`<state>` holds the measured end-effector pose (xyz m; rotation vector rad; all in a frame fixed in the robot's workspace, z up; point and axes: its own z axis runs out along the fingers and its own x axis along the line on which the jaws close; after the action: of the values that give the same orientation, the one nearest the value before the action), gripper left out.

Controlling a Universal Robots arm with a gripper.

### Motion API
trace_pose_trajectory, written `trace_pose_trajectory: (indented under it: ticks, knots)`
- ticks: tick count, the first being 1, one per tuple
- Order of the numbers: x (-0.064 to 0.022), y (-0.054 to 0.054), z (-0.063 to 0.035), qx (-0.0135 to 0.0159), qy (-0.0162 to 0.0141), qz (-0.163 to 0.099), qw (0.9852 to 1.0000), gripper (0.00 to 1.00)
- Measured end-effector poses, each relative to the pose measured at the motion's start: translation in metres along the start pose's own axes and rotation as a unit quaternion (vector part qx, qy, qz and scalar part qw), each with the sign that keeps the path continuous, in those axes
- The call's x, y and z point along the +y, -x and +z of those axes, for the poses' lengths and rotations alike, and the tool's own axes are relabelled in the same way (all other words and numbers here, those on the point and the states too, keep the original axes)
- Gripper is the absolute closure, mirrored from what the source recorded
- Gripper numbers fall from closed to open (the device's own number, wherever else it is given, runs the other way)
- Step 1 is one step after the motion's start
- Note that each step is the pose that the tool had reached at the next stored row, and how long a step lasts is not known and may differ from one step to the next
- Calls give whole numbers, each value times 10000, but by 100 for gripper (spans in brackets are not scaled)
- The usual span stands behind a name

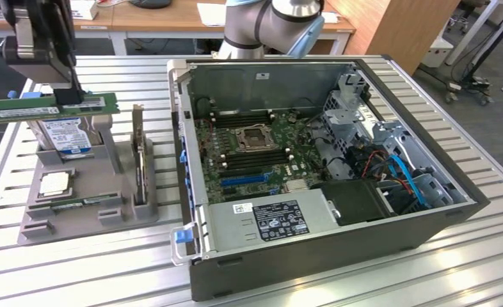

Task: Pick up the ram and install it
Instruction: 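Pick up the ram and move it above insertion slot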

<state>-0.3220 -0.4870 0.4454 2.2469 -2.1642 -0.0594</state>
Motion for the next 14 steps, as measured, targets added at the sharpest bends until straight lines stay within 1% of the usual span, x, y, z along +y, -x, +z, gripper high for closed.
trace_pose_trajectory:
  ticks: [14]
  knots:
    - [-249,-9,-10,0,0,0,10000,88]
